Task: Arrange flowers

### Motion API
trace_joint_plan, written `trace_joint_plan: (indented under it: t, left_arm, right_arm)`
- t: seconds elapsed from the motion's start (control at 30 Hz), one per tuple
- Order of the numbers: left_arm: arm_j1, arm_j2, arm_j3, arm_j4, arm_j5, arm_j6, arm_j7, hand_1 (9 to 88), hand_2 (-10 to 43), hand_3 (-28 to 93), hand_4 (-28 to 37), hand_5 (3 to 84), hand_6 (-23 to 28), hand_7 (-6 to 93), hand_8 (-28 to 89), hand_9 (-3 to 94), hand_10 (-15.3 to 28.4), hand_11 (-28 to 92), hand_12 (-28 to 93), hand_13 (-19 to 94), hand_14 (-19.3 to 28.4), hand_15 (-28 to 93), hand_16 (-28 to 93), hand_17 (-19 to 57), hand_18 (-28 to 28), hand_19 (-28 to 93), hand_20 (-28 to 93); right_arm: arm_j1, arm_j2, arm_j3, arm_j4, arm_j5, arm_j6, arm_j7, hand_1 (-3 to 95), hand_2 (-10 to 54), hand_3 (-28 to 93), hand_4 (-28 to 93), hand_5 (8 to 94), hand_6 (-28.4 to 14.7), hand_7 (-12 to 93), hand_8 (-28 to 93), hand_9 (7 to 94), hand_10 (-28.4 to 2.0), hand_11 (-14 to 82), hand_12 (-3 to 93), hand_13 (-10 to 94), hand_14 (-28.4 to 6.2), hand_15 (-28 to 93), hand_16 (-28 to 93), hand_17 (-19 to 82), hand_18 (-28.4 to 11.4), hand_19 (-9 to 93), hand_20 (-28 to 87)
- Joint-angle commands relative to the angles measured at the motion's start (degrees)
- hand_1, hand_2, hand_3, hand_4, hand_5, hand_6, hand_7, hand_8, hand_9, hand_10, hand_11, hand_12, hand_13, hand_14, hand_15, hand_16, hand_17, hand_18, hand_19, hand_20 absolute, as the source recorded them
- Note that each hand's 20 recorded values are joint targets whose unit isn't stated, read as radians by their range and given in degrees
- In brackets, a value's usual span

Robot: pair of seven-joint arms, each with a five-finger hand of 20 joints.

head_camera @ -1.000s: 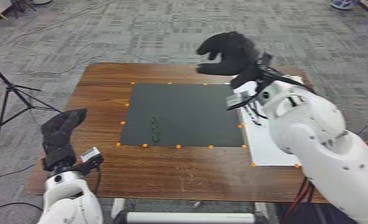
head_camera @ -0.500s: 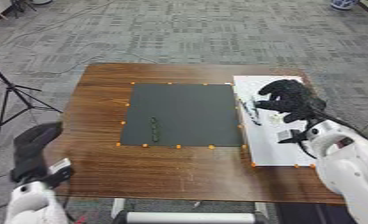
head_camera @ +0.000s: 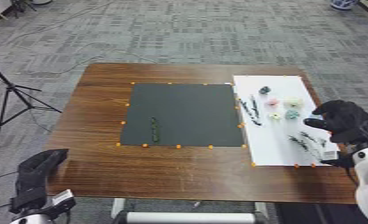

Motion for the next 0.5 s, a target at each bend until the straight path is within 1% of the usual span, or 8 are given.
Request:
trace_joint_plan:
  t: [0.03,0.1,0.17,0.33,0.37,0.4,0.47,0.5]
  left_arm:
    - [-0.5,0.09,-0.22,-0.65,0.5,-1.61,-0.51,42.2,5.8,66,-20.1,57.1,2.0,25.1,4,56.4,13.0,26,13,46,16.0,24,-1,8.5,12.3,20,20]
    - [-0.4,0.24,-0.37,-0.77,0.54,-1.72,-0.28,41.9,5.6,67,-20.2,57.1,2.0,24.9,4,56.4,13.0,26,13,46,16.0,24,-1,8.5,12.3,20,20]
    - [-0.5,0.21,-0.28,-0.92,0.2,-1.67,-0.2,41.6,5.4,67,-20.2,57.0,2.0,24.9,4,56.4,13.1,26,13,46,16.0,24,-1,8.4,12.3,20,20]
    - [-0.8,-0.08,0.19,-1.06,0.27,-2.3,-0.36,41.3,5.2,67,-20.2,56.8,1.9,24.8,4,56.4,13.1,26,13,46,16.1,24,-1,8.4,12.3,19,20]
    - [-0.7,-0.17,0.25,-1.08,0.16,-2.44,-0.19,41.3,5.2,67,-20.2,56.8,1.9,24.7,4,56.5,13.1,26,13,46,16.1,24,-1,8.4,12.3,19,20]
    - [-0.6,-0.24,0.31,-1.24,0.26,-2.46,-0.23,41.3,5.1,67,-20.2,56.8,1.9,24.7,4,56.5,13.1,26,13,46,16.1,24,-1,8.4,12.3,19,20]
    - [0.0,-0.47,-0.13,-1.68,0.51,-2.9,-0.3,41.2,5.1,67,-20.2,56.8,1.9,24.7,3,56.5,13.1,26,13,46,16.1,24,-1,8.3,12.3,19,20]
    - [0.4,-0.54,-0.39,-1.83,0.31,-3.28,0.03,41.3,5.0,67,-20.2,56.8,1.9,24.7,3,56.5,13.1,26,13,46,16.2,24,-1,8.3,12.3,19,20]
  right_arm:
    - [-2.9,-0.7,-2.5,3.1,-6.7,6.5,4.2,30.7,-9.5,63,-14,60.6,-4.5,37,-5,71.1,-14.1,45.1,37.4,76,-9.8,65,35,46,-21.3,92,56]
    - [-1.7,-0.4,-4.0,4.2,-7.6,6.7,5.4,31.1,-9.5,62,-15,60.9,-4.2,39,-5,73.3,-13.5,46.7,38.3,80,-8.1,65,36,50,-20.2,93,57]
    - [-0.2,-0.2,-6.0,5.1,-8.4,6.3,6.6,31.1,-9.5,62,-15,61.5,-3.9,40,-6,75.2,-13.2,47.3,38.5,82,-6.6,65,37,53,-19.4,93,59]
    - [1.1,-0.2,-8.6,6.5,-11.1,5.5,7.2,32.4,-9.5,61,-16,62.6,-3.9,41,-6,78.1,-13.0,47.1,38.4,84,-5.3,65,37,56,-18.3,93,61]
    - [1.5,0.0,-9.2,6.8,-11.8,5.4,7.6,32.8,-9.5,61,-17,62.6,-3.9,41,-6,78.7,-12.7,47.3,38.5,85,-5.0,65,37,57,-18.1,93,61]
    - [1.9,0.1,-9.7,7.1,-12.6,4.8,7.9,33.4,-9.5,61,-17,62.6,-3.9,41,-6,79.5,-12.3,47.8,38.6,86,-4.5,65,37,58,-17.9,93,63]
    - [2.3,0.3,-10.0,7.4,-12.4,2.9,7.8,35.8,-9.5,59,-18,62.4,-4.1,41,-5,80.8,-11.4,49.1,38.7,88,-4.2,65,38,59,-17.6,93,64]
    - [2.4,0.4,-10.0,7.6,-12.1,2.2,7.9,36.8,-9.5,59,-18,62.3,-4.1,41,-5,81.2,-11.2,49.4,38.7,88,-4.0,65,38,60,-17.6,93,64]
